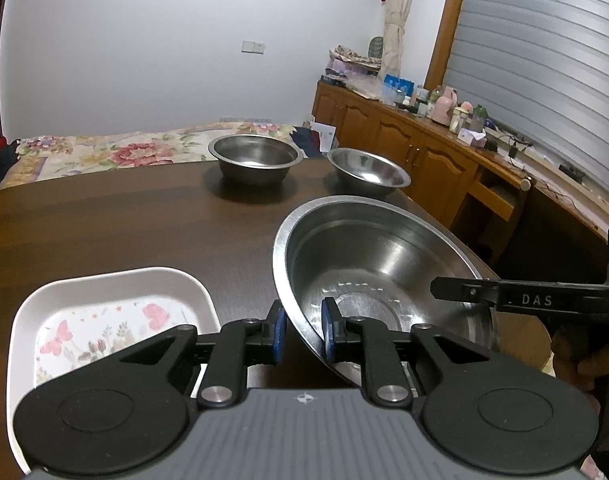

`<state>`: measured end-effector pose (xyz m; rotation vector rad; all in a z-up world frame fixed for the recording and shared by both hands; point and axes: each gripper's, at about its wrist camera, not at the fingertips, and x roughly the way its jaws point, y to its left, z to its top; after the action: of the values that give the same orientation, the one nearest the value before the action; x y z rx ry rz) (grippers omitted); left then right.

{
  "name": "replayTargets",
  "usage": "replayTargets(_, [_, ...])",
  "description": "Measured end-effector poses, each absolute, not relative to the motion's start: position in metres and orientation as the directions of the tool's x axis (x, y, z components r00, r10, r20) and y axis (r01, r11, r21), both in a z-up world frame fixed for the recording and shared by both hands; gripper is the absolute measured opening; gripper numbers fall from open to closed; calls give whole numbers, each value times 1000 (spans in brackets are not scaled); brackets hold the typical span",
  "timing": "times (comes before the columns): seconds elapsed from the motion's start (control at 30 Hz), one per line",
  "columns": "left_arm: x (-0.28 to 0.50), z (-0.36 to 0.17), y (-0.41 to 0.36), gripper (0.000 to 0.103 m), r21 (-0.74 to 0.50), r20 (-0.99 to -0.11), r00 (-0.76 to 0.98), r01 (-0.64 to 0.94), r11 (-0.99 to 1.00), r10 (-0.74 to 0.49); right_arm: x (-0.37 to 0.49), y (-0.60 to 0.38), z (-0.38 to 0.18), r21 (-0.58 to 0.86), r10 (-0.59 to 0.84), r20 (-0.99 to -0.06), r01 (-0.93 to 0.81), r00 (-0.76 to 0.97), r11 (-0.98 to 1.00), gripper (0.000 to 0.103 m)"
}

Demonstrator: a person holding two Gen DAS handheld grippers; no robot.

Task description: Organize plates and bowls

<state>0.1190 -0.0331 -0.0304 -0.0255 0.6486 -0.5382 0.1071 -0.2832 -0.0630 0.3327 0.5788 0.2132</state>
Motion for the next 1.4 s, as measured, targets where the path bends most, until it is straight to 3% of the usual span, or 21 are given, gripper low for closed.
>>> replayTargets(1.07, [126,-36,-39,24,-172,-585,662,464,869,-469,109,-284,-62,324,265,-537,-95,801,941,22])
replayTargets(1.2, [126,-30,-33,30,-188,-567,674,453,871,-473,112,-284,-59,300,234,-535,-76,812,951,47])
replayTargets(1.4, [129,-11,-25,36,-163,-530,716,439,883,-454,116,-284,-41,248,220,-510,-102,832,963,47])
